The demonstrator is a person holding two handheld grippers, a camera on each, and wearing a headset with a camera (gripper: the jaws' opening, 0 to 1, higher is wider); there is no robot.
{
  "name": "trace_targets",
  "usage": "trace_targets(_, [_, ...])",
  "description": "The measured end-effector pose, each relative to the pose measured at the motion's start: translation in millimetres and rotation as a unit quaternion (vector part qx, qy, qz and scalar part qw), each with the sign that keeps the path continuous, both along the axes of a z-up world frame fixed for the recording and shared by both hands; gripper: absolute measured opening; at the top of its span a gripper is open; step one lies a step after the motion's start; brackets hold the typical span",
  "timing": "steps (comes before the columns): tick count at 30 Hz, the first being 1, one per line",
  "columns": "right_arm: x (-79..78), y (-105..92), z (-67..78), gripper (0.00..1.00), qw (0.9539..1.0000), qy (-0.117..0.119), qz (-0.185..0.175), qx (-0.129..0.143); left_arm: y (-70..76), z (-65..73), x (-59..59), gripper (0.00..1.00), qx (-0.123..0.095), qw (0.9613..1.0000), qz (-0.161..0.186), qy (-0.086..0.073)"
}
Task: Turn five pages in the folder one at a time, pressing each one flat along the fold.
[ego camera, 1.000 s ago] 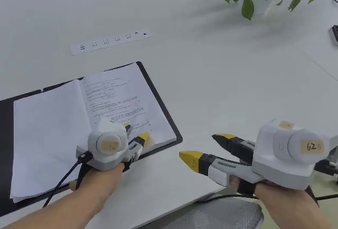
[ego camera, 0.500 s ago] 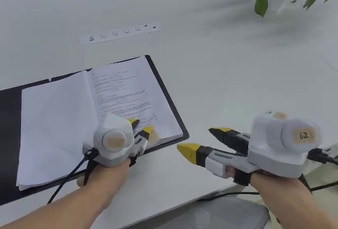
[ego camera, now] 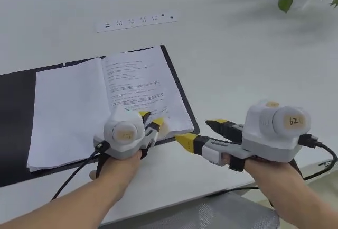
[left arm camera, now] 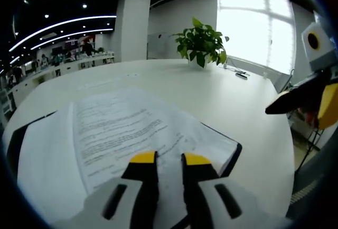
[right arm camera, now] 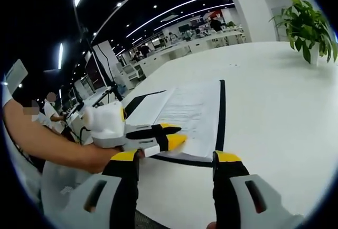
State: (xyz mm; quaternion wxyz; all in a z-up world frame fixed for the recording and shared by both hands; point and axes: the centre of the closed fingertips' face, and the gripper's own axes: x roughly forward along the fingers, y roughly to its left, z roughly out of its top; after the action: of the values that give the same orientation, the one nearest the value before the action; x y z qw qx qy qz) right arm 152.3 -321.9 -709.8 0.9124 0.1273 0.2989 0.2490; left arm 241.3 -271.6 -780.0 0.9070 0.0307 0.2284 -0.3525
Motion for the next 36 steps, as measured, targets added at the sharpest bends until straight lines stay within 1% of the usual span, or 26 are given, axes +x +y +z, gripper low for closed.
trace_targets(3, [2.6, -0.8, 0.2, 0.55, 1.0000, 0.000, 0.000, 0.007, -0.3, -0.1, -0.4, 0.14, 0.001, 1.0000, 0.001, -0.002])
trace_targets(4, [3.6, -1.1, -0.2, 0.55, 1.0000, 0.001, -0.001, 0.008, -0.4, -0.1, -0.7, 0.13, -0.002, 1.0000, 0.004, 0.001])
trace_targets(6, [5.9, -1.6, -2.1, 0.54, 1.0000, 0.002, 0.000, 0.007, -0.6, 0.1, -0.5, 0.13, -0.003, 1.0000, 0.005, -0.001])
trace_targets(8, [8.4, -2.0, -3.6, 0.54, 1.0000, 0.001, 0.002, 0.008, -1.9, 0.2, -1.4, 0.11, -0.010, 0.9999, 0.003, 0.005])
trace_targets(11, [13.3, -0.9, -5.4, 0.52, 0.9999, -0.001, 0.003, 0.013, -0.4, 0.3, -0.8, 0.11, -0.011, 0.9999, 0.005, 0.007])
trace_targets(12, [15.5, -0.3, -6.7, 0.52, 0.9999, -0.001, 0.003, 0.012, 0.0, 0.6, -0.7, 0.08, -0.015, 0.9998, 0.005, 0.010])
trace_targets(13, [17.1, -0.3, -7.6, 0.52, 0.9999, -0.001, 0.004, 0.013, -1.7, 0.1, -3.2, 0.02, -0.022, 0.9996, 0.006, 0.017])
trace_targets(14, [18.7, -0.2, -8.2, 0.51, 0.9999, -0.002, 0.004, 0.015, -15.8, -9.0, -25.7, 0.00, -0.040, 0.9957, -0.038, 0.074])
trace_targets(15, [21.5, 0.3, -9.2, 0.50, 0.9998, -0.003, 0.002, 0.019, -7.0, -3.9, -11.0, 0.00, -0.022, 0.9994, -0.004, 0.024])
trace_targets(16, [24.0, 0.9, -11.6, 0.49, 0.9998, 0.001, 0.002, 0.020, -5.1, -2.5, -8.5, 0.00, -0.025, 0.9995, 0.001, 0.018])
trace_targets(17, [25.6, 1.2, -13.0, 0.50, 0.9998, 0.001, 0.002, 0.019, -4.9, -2.5, -8.3, 0.00, -0.024, 0.9996, -0.001, 0.015])
trace_targets(21, [32.8, 1.5, -18.9, 0.49, 0.9998, 0.003, 0.001, 0.020, -3.8, -1.6, -7.4, 0.00, -0.021, 0.9996, -0.009, 0.014])
trace_targets(25, [51.9, 4.3, -25.4, 0.44, 0.9998, -0.003, 0.001, 0.018, -4.2, -1.3, -7.7, 0.00, -0.022, 0.9996, -0.008, 0.014])
trace_targets(27, [62.9, 7.7, -28.5, 0.43, 0.9998, -0.004, 0.009, 0.016, -4.2, -1.2, -7.5, 0.00, -0.024, 0.9996, -0.008, 0.016])
trace_targets(31, [78.6, 14.0, -33.6, 0.41, 0.9996, -0.005, 0.027, 0.010, -3.9, -1.1, -6.9, 0.00, -0.024, 0.9995, -0.010, 0.016])
trace_targets(32, [80.9, 14.7, -34.3, 0.41, 0.9995, -0.008, 0.030, 0.006, -4.1, -1.0, -6.7, 0.00, -0.024, 0.9995, -0.010, 0.017])
trace_targets(35, [87.3, 17.2, -38.0, 0.40, 0.9993, -0.006, 0.035, 0.007, -3.7, -1.1, -5.8, 0.00, -0.025, 0.9995, -0.008, 0.017])
trace_targets(36, [88.2, 16.3, -44.3, 0.40, 0.9993, 0.003, 0.038, -0.002, -4.0, -1.0, -6.0, 0.00, -0.025, 0.9995, -0.008, 0.017])
